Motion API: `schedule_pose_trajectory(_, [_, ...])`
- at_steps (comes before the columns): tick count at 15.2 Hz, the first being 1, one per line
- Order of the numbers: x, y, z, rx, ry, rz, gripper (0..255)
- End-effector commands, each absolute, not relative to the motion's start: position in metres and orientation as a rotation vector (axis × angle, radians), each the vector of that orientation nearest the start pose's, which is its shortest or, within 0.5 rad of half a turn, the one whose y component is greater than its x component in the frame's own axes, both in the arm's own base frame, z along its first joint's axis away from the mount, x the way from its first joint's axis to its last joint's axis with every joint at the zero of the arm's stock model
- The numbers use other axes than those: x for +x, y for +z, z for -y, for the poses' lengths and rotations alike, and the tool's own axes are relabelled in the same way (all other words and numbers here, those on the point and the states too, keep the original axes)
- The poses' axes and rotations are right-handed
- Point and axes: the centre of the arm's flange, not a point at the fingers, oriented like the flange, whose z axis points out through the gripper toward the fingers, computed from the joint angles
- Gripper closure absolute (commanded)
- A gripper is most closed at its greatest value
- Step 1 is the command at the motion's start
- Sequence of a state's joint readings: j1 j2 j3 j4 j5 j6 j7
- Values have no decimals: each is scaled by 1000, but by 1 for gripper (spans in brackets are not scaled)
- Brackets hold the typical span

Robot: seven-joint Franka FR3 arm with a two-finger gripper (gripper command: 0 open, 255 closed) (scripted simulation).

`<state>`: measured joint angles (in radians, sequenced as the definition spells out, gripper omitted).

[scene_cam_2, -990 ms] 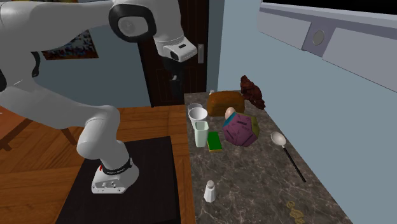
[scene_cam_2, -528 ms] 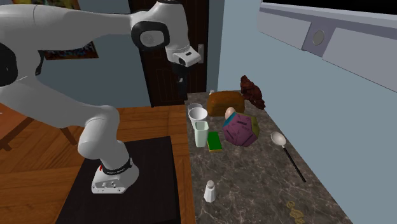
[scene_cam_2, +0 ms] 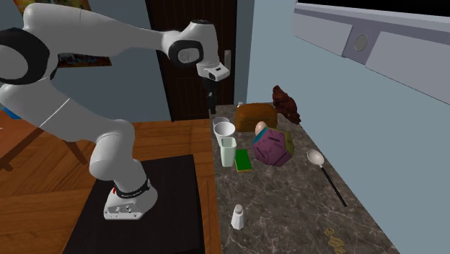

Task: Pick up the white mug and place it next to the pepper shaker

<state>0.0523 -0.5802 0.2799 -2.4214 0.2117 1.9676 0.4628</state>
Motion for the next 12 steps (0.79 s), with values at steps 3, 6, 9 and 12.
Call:
schedule_pose_trajectory(3, [380, 482, -198, -3053, -123, -367, 0])
schedule_pose_trajectory(6, [390, 458, -230, -3069, -114, -370, 0])
schedule_pose_trajectory(9, [401, 433, -262, -3086, -106, -374, 0])
schedule_pose_trajectory(12, [411, 408, -294, -3102, -97, -378, 0])
